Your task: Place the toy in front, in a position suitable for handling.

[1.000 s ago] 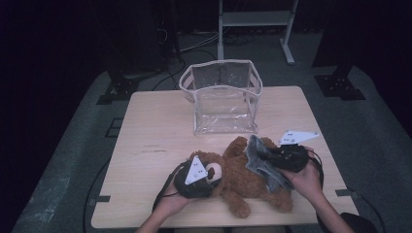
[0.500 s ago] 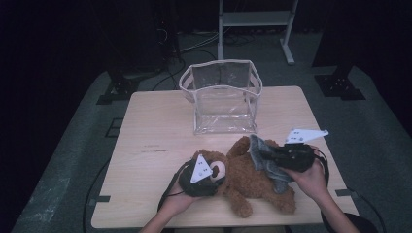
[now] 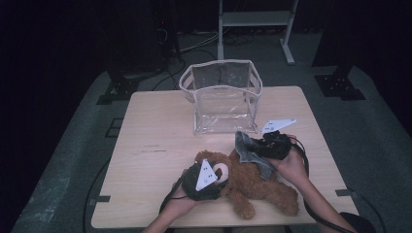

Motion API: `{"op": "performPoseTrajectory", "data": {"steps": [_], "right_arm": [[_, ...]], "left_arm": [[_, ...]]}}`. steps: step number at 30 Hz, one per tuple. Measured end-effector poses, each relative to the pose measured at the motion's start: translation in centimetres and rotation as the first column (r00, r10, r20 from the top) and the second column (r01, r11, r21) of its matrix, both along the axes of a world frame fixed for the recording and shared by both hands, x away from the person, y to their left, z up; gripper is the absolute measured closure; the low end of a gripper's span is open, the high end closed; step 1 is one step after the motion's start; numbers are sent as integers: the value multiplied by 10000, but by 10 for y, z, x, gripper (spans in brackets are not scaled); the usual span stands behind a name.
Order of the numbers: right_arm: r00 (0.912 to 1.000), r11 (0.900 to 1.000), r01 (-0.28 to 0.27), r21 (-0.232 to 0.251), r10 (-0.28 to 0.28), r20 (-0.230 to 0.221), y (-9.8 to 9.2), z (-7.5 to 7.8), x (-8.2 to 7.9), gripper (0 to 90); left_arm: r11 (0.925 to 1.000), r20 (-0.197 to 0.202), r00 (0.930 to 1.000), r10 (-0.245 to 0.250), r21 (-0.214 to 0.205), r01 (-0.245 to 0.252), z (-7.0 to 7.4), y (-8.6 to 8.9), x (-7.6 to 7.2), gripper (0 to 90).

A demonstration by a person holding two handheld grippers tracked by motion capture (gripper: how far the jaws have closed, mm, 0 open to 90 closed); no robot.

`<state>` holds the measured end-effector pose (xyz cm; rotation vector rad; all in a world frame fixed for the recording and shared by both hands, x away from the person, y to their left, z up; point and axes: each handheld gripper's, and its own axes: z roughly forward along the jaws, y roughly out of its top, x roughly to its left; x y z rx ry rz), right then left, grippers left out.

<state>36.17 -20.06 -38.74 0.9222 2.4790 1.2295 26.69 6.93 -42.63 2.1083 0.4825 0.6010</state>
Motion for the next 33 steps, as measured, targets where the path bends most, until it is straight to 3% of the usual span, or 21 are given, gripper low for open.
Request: {"op": "performPoseTrajectory", "data": {"steps": [2, 3, 7, 12, 16, 20, 25, 26, 29, 33], "right_arm": [[10000, 9992, -19, 403, 22, -85, -6, 2, -4, 757], [9996, 9967, -266, 765, 267, -9, -6, 8, -17, 757], [9971, 9905, -758, 1151, 756, 63, -1, 16, -35, 757], [9924, 9900, -1210, 724, 1190, 314, 9, 20, -61, 755], [9966, 9967, -744, 315, 732, 377, 0, 11, -57, 753], [9993, 9982, -251, 547, 234, 308, -16, 6, -52, 753], [9996, 9992, 75, 393, -86, 275, -28, 4, -51, 754], [9996, 9992, 103, 397, -113, 259, -29, 5, -51, 754], [9991, 9992, 53, 406, -71, 425, -23, 9, -53, 755], [9973, 9984, -438, 350, 417, 611, 1, 18, -57, 755]], "left_arm": [[9999, -26, 9999, 140, 83, -140, 0, -2, 0, 322], [9995, -32, 9995, 313, 54, -313, 0, -4, 2, 318], [9985, -118, 9985, 531, -110, -532, 0, -6, 5, 315], [9974, -221, 9978, 622, -342, -629, 0, -5, 7, 307], [9976, -149, 9984, 540, -432, -546, 3, -3, 8, 266], [9949, -378, 9984, 427, -895, -459, 9, 7, 11, 184], [9958, -304, 9984, 485, -761, -507, 11, 21, 5, 164], [9965, -285, 9988, 409, -721, -429, 12, 24, 4, 182], [9979, -321, 9995, -11, -646, -10, 8, 23, 2, 369], [9974, -296, 9995, -119, -712, 98, 4, 14, 2, 396]]}}
